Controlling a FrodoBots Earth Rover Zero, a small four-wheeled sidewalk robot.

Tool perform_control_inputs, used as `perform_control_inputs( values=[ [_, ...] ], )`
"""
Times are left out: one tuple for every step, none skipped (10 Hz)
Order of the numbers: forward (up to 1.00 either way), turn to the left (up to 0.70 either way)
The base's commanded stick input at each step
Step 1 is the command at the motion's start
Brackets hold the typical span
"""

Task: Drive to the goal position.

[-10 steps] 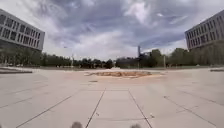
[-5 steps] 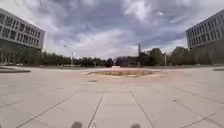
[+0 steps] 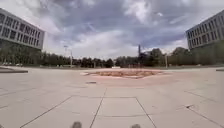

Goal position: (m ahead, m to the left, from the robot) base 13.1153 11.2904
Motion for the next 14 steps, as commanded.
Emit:
perform_control_inputs(
  values=[
    [0.7,0.0],
    [0.7,0.0],
    [0.7,0.0],
    [0.7,0.0],
    [0.7,0.0],
    [0.7,0.0],
    [0.7,0.0],
    [0.7,0.0],
    [0.7,0.0],
    [0.7,0.0],
    [0.7,0.0],
    [0.7,0.0],
    [0.7,0.0],
    [0.7,0.0]
  ],
)
